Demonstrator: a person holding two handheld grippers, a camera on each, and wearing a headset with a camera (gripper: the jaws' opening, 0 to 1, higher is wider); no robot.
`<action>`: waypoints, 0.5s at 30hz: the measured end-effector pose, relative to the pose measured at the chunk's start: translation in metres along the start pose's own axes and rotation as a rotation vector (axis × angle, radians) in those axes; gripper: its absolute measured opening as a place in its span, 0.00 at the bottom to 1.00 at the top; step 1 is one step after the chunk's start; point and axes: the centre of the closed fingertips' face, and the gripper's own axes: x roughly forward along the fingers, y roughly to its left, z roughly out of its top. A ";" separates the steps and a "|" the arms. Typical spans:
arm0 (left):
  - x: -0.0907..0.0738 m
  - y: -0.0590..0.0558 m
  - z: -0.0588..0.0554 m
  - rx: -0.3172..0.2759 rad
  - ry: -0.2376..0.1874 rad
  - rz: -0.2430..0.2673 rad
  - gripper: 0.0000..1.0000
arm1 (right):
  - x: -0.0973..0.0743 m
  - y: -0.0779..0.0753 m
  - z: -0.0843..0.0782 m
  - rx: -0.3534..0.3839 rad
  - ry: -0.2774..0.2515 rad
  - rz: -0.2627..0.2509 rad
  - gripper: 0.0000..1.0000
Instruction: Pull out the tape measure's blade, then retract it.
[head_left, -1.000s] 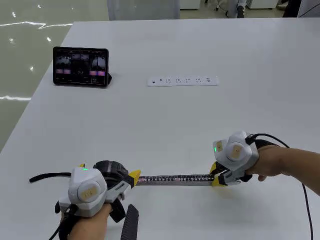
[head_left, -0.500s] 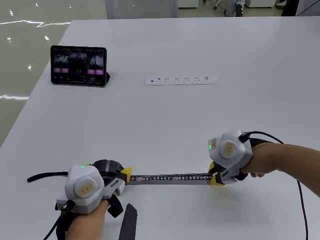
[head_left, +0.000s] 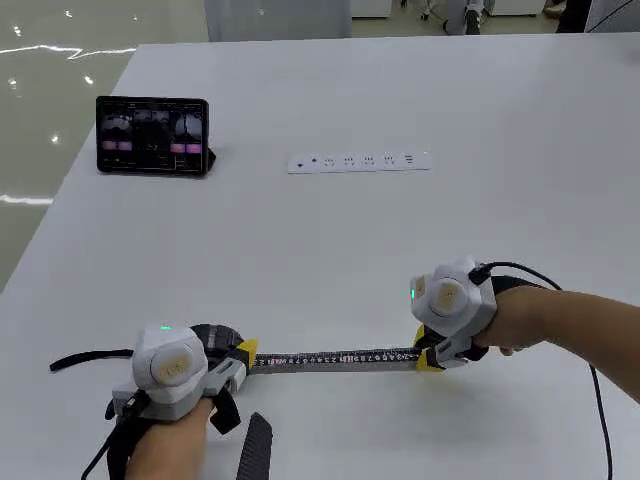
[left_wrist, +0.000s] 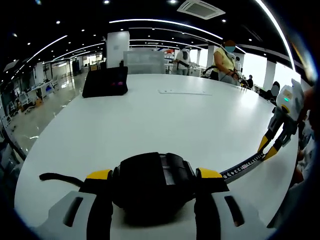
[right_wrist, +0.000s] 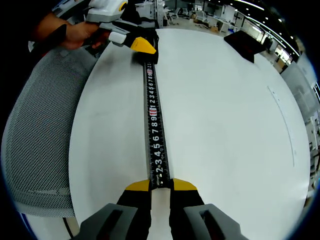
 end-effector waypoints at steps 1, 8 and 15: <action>0.000 0.000 0.000 0.001 0.001 -0.001 0.62 | 0.000 0.000 0.000 0.001 -0.001 0.001 0.09; 0.000 -0.001 -0.001 0.013 0.006 -0.015 0.62 | 0.001 0.001 0.001 -0.005 0.014 0.002 0.09; 0.000 -0.001 -0.001 0.008 0.013 -0.030 0.62 | 0.001 0.001 0.002 0.005 0.024 0.002 0.09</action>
